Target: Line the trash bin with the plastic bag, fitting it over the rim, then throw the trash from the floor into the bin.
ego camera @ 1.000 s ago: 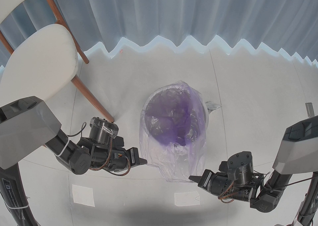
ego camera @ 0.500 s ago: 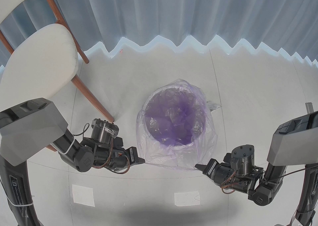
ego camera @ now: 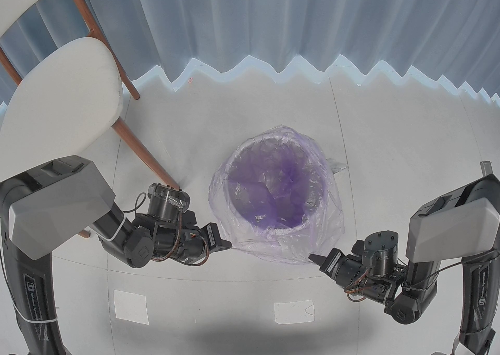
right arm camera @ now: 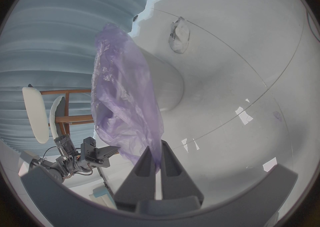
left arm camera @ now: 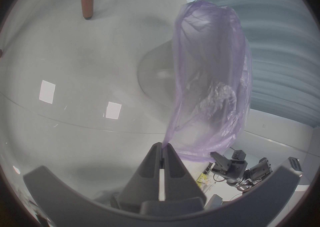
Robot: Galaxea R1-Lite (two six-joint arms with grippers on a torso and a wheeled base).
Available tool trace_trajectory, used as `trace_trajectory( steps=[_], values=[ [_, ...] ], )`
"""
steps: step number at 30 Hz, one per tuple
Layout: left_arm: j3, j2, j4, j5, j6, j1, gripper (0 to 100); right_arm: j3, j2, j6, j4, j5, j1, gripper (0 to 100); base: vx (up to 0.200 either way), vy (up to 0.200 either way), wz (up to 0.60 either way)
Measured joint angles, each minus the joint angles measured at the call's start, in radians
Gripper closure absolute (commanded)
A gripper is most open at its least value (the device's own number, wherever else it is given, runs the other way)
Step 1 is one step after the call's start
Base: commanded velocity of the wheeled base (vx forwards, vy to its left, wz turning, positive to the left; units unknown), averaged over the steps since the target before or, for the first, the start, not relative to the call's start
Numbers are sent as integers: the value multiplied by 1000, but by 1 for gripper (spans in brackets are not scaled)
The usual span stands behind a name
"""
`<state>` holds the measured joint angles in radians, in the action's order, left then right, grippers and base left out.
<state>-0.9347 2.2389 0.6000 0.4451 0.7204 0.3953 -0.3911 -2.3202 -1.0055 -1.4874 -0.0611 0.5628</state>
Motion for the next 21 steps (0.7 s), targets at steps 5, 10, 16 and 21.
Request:
trace_trajectory(
  steps=[5,10,16,21],
  values=[
    [2,20,83,-3,21,4,100,0,-19,10,-26,2,-5,100,0,0,0],
    [22,39,132,0,26,0,0,4,-47,34,-64,8,-9,0,0,0,0],
    [37,45,135,-7,25,-1,0,38,-57,57,-66,9,-11,0,0,0,0],
    [68,18,132,-9,25,2,0,114,-21,129,-66,-19,-11,0,0,0,0]
  ],
)
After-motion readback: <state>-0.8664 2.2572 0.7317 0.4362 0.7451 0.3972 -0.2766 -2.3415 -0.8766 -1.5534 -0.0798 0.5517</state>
